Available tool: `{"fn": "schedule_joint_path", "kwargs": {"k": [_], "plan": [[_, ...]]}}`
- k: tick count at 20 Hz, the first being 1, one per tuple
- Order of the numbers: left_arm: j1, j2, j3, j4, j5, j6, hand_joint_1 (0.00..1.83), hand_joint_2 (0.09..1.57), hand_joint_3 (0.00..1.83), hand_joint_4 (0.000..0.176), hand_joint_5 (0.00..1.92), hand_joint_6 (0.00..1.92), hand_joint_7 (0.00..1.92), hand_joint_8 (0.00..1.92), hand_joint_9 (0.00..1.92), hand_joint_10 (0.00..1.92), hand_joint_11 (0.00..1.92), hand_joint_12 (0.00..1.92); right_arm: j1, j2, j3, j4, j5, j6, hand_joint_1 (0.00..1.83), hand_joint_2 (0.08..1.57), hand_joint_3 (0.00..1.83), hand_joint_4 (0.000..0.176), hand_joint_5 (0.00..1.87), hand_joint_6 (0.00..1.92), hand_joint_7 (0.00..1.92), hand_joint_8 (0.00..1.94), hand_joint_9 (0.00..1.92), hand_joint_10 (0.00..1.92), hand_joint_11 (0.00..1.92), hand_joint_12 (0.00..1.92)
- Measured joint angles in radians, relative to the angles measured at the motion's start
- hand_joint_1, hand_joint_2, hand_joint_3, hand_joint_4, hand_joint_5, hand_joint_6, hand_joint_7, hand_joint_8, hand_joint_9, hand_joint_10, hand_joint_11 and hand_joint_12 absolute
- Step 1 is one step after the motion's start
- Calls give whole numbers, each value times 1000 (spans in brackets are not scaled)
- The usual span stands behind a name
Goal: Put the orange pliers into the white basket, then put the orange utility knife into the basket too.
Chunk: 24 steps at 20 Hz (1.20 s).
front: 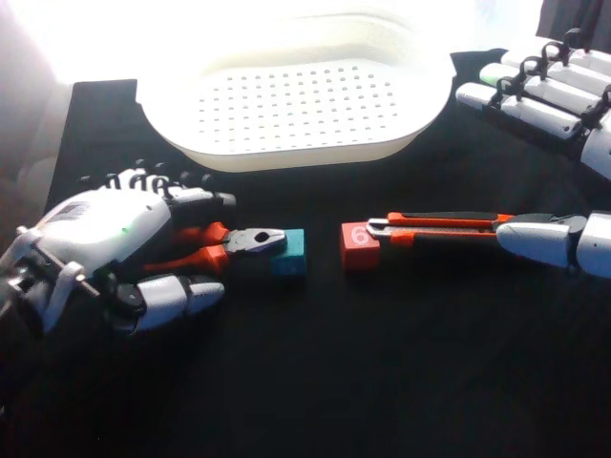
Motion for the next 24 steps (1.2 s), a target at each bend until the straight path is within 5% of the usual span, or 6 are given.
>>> {"fn": "schedule_joint_path", "kwargs": {"k": [3, 7, 12, 14, 17, 24], "plan": [[-24, -15, 21, -39, 13, 21, 1093, 1314, 12, 0, 794, 1918, 1047, 1919, 1205, 1920, 1296, 1921, 0, 0, 0, 0, 0, 0, 167, 1258, 5, 29, 0, 0, 0, 0, 0, 0, 0, 0], [-33, -11, 5, -45, 2, 53, 1213, 1304, 0, 0, 1111, 1921, 1385, 1921, 1574, 1921, 1641, 1921, 0, 0, 0, 2, 0, 0, 194, 1263, 3, 15, 0, 0, 0, 0, 0, 0, 0, 0], [-27, 73, -96, 57, -95, 45, 1499, 1214, 0, 0, 1246, 1921, 1442, 1921, 1656, 1921, 1701, 1921, -8, 0, 0, 2, 0, 0, 96, 1279, 8, 42, 0, 0, 0, 0, 0, 0, 0, 0], [-42, 113, -102, 84, -158, 39, 1562, 1186, 0, 0, 1189, 1921, 1467, 1921, 1635, 1921, 1677, 1921, -8, 0, 0, 4, 0, 0, 56, 1290, 10, 19, 0, 0, 0, 0, 0, 0, 0, 0], [-190, 108, -8, 89, -106, 26, 1473, 1195, 0, 0, 1045, 1921, 1301, 1921, 1458, 1921, 1553, 1921, -8, 0, 0, 0, 1, 0, 82, 1301, 9, 56, 0, 0, 0, 0, 0, 0, 0, 0], [-533, -117, 293, 90, 317, 67, 1344, 1260, 5, 0, 1059, 1921, 1274, 1921, 1424, 1921, 1523, 1921, -18, -11, 0, -11, -6, 1, 64, 1314, 2, 0, 0, 0, 0, 0, 0, 0, 0, 0]]}}
